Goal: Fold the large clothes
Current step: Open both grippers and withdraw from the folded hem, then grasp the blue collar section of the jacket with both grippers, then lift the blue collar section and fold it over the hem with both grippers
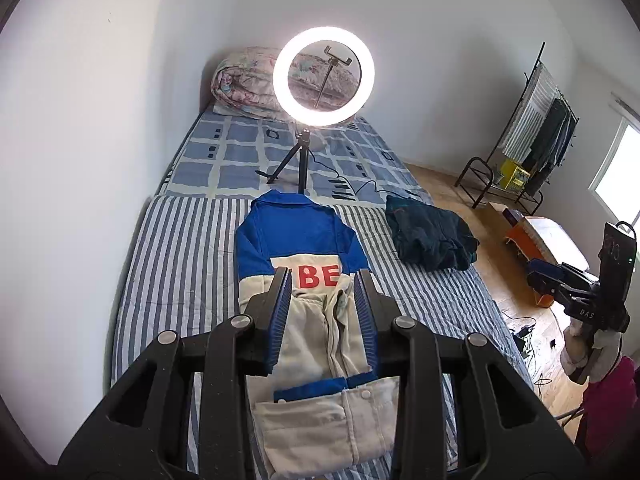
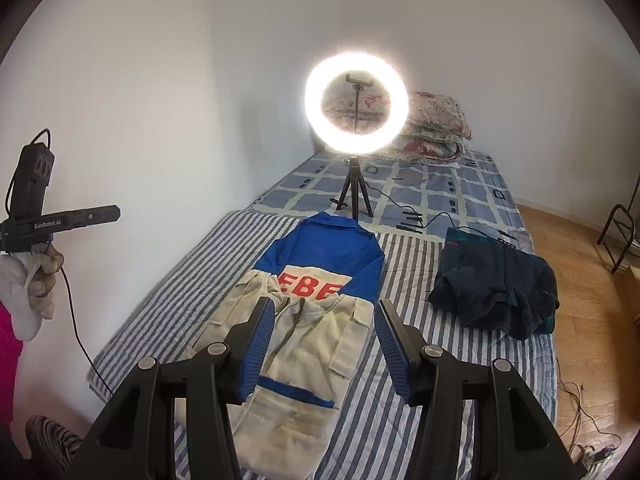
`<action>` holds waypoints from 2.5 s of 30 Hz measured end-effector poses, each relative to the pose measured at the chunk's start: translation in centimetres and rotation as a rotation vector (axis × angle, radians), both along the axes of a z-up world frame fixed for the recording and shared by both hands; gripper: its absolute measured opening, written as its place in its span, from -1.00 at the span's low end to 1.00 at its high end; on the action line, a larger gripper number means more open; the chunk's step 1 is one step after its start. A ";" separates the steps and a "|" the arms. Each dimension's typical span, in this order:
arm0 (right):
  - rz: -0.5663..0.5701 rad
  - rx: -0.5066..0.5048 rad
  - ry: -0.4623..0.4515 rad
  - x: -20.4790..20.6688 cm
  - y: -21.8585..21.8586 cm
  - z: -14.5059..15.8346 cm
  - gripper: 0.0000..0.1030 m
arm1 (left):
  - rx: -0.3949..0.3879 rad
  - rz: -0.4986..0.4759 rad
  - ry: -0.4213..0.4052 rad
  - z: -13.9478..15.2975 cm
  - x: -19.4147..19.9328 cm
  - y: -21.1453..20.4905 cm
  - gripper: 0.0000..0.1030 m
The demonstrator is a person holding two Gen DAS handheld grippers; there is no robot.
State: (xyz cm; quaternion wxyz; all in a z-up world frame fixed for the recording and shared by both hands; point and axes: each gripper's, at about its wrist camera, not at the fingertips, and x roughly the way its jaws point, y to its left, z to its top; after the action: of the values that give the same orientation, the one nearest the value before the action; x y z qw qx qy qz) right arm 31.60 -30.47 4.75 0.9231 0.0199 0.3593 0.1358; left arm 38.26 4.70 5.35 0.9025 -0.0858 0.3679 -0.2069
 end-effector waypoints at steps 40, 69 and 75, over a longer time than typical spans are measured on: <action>0.049 0.377 0.366 36.0 -4.8 -30.6 0.01 | -0.206 -0.056 0.457 -32.4 38.7 -1.2 -0.14; 0.015 0.195 0.161 33.6 0.3 -22.9 -1.00 | -0.068 -0.112 0.196 -24.1 33.3 -6.5 -0.96; 0.024 0.173 0.102 30.0 1.1 -19.0 -1.00 | -0.100 -0.114 0.153 -20.6 29.1 -6.1 -0.97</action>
State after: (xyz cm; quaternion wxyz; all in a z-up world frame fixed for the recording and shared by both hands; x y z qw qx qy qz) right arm 61.60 -29.35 -14.27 0.8966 0.1020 0.3931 0.1763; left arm 67.31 -1.41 -15.27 0.8530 -0.1252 0.4293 -0.2690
